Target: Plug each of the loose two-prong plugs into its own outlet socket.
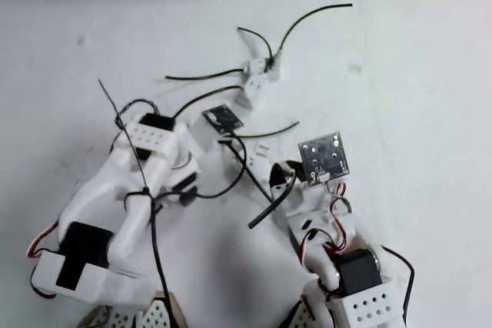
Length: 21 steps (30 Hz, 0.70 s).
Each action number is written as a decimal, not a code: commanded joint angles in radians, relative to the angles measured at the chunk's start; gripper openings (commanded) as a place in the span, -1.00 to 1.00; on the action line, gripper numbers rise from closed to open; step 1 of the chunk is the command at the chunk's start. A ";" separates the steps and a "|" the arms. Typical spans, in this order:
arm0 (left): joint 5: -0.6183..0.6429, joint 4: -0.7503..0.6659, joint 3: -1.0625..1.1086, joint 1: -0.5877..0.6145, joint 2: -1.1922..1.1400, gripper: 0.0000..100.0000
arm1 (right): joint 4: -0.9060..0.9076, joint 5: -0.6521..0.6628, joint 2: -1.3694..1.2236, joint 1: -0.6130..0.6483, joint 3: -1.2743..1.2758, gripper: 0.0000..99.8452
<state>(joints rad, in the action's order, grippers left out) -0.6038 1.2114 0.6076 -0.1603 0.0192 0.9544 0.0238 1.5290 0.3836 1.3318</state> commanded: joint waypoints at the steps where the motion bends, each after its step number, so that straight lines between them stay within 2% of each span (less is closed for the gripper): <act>1: 0.112 0.138 -0.114 0.021 0.012 -0.54 | -0.004 0.003 0.013 -0.008 -0.008 -0.97; 5: 0.098 0.285 -0.285 0.071 0.012 -0.56 | -0.004 0.003 0.013 -0.008 -0.008 -0.97; 10: 0.098 0.394 -0.408 0.108 0.012 -0.56 | -0.002 0.009 0.012 -0.010 -0.008 -0.97; 17: 0.097 0.404 -0.425 0.311 0.156 -0.56 | -0.004 0.009 0.005 -0.004 -0.011 -0.97; 21: 0.095 0.334 -0.307 0.415 0.308 -0.56 | -0.042 0.003 0.005 0.013 -0.014 -0.97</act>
<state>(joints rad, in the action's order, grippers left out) -0.5117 1.6042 0.2271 0.1619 0.1603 0.9498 0.0238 1.5290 0.3836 1.3318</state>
